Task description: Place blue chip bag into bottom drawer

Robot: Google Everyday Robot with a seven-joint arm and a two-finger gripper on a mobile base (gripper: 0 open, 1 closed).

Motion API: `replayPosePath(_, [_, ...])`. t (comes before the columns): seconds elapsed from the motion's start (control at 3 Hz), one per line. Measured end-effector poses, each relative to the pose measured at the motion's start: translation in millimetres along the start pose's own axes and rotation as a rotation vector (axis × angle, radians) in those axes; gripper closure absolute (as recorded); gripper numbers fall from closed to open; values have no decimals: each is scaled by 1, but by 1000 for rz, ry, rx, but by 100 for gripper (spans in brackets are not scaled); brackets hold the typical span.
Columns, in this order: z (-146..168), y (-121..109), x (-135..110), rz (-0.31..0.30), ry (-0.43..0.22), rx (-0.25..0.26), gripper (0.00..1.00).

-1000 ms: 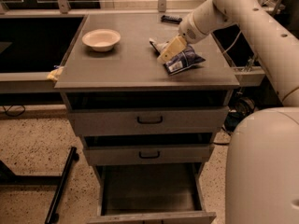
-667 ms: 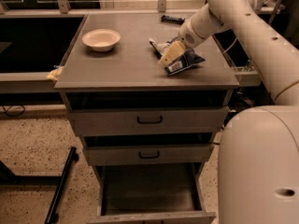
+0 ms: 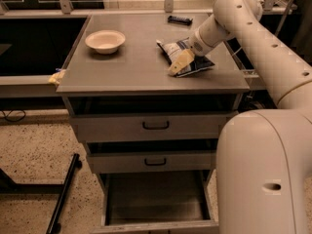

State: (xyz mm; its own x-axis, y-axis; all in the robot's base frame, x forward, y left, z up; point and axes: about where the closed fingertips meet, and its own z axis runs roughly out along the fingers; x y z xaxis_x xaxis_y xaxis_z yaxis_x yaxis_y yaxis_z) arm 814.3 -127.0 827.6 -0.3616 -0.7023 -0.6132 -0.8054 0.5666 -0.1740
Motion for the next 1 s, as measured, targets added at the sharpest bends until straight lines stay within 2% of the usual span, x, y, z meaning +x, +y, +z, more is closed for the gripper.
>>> replayPosePath(0.33, [5,-9,6,49,-8,11,18])
replayPosePath(0.67, [-1,-2,0,28,-29,-7,41])
replayPosePath(1.0, [-26,12,-6,-21,-80,-23,64])
